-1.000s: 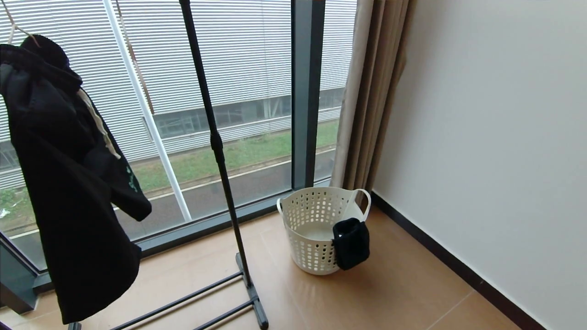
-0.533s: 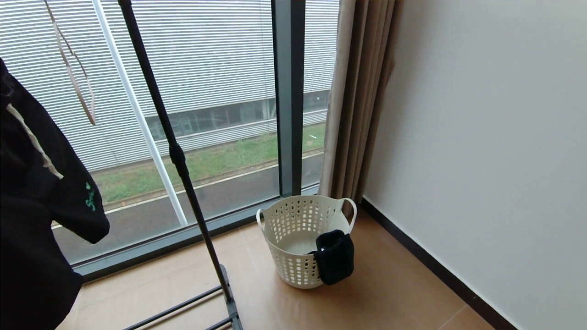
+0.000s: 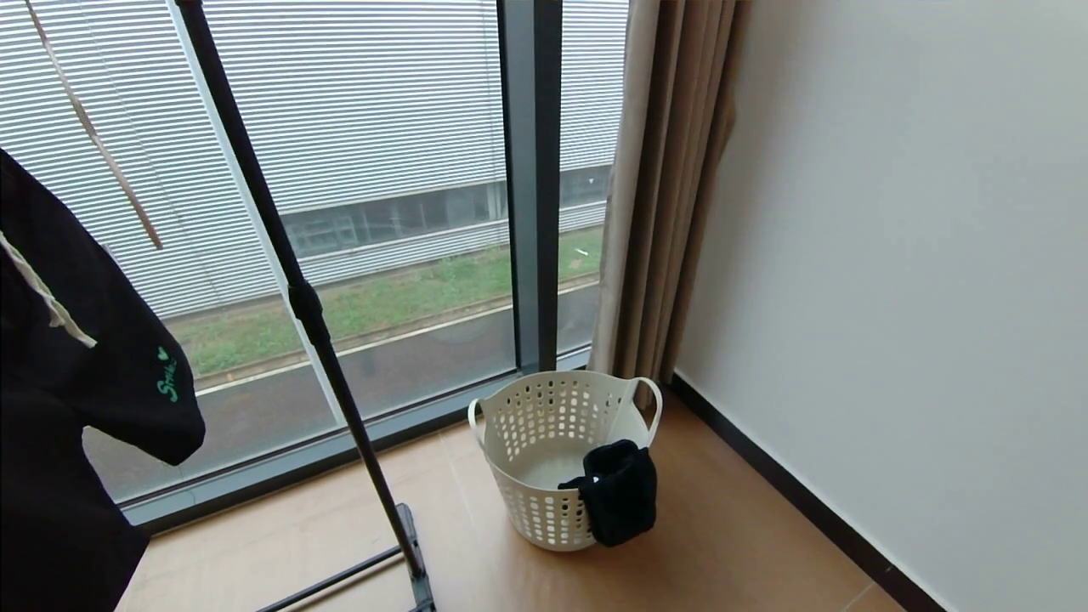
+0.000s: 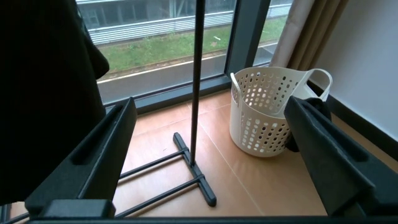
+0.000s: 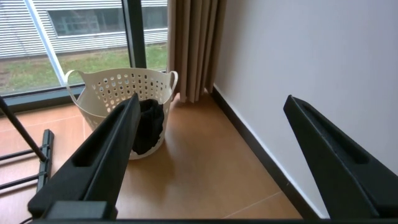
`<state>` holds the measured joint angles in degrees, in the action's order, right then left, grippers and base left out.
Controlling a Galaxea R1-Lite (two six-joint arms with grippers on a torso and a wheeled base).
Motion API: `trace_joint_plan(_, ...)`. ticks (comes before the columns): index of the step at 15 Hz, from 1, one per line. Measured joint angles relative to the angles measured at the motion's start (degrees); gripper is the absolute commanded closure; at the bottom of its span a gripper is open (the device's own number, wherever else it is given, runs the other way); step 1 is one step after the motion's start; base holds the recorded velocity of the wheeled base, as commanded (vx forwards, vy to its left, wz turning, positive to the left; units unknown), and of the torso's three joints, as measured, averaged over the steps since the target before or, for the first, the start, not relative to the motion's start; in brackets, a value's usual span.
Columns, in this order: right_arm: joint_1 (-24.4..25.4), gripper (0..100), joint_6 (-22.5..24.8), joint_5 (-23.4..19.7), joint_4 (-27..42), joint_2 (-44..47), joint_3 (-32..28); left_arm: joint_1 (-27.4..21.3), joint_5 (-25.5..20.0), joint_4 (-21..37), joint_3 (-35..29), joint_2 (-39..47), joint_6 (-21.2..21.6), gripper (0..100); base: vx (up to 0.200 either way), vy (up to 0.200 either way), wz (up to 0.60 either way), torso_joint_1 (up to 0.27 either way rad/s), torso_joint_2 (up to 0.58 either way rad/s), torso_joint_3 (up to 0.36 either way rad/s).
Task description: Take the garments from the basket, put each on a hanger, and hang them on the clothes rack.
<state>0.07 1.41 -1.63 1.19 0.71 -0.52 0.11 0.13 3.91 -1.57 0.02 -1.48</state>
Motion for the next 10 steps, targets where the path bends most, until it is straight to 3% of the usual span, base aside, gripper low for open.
trace_joint_plan(2, 0.0, 0, 0.0, 0.0, -0.1, 0.0, 0.0, 0.0, 0.0, 0.0, 0.0, 0.0, 0.0, 0, 0.200, 0.000, 0.00, -0.005, 0.00, 0.007)
trace_joint_plan(10, 0.0, 0, 0.0, 0.2, -0.1, 0.0, 0.1, 0.0, 0.0, 0.0, 0.1, 0.0, 0.8, 0, 0.000, 0.000, 0.00, 0.000, 0.00, 0.000)
